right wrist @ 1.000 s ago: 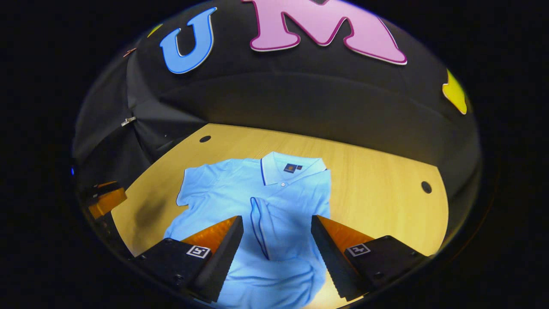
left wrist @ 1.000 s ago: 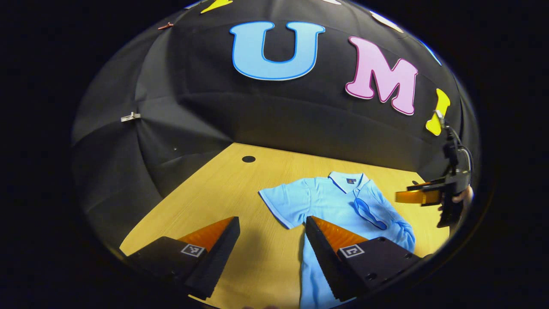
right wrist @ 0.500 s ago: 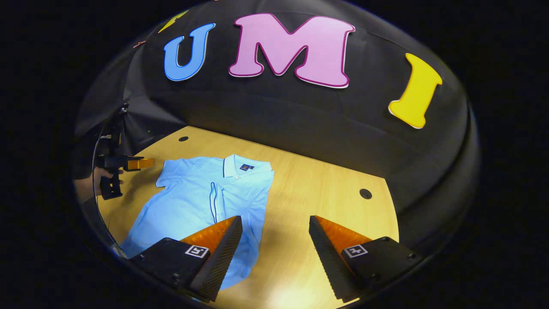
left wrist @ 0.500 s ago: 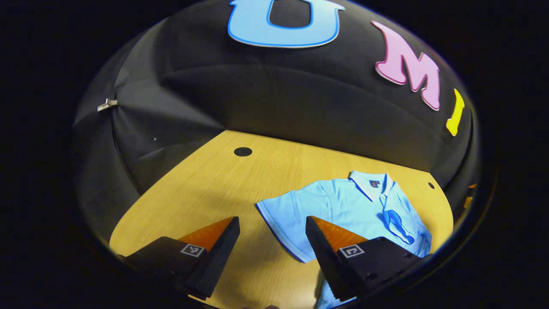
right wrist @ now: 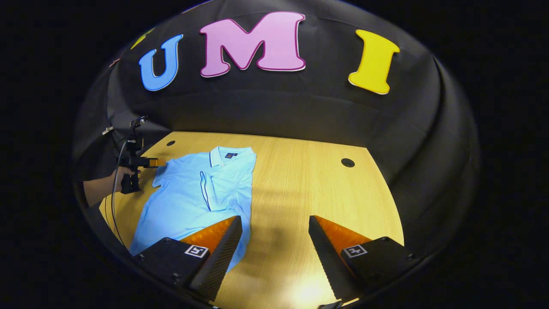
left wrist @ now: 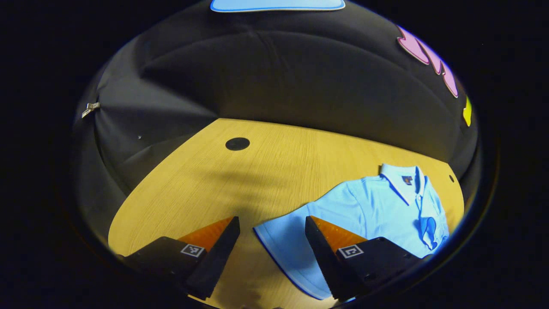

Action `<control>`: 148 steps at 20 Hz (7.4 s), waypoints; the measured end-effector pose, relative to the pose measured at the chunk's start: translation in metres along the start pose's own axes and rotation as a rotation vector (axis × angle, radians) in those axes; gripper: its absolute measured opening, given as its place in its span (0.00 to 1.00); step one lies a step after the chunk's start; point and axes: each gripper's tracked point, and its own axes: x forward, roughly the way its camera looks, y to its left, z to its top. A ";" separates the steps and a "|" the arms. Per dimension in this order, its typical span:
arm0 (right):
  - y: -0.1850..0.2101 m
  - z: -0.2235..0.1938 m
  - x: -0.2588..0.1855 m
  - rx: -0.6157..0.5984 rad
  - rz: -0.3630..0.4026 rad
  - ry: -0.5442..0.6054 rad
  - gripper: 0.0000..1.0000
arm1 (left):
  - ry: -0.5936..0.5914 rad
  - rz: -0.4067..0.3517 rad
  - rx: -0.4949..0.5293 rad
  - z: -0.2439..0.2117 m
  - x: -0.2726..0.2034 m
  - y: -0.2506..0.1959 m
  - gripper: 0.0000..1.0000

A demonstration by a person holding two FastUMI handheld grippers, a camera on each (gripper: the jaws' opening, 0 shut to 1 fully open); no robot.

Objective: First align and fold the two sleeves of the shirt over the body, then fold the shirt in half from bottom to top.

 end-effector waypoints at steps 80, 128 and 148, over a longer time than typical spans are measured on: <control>0.171 -0.226 -0.073 0.222 0.016 0.296 0.99 | 0.174 -0.222 0.215 -0.287 -0.361 -0.083 0.98; 0.164 -0.110 -0.038 0.182 0.191 0.254 0.05 | 0.123 -0.250 0.244 -0.181 -0.347 -0.129 0.06; 0.140 0.098 0.092 0.084 0.220 -0.041 0.05 | -0.118 -0.215 0.151 0.046 -0.256 -0.190 0.06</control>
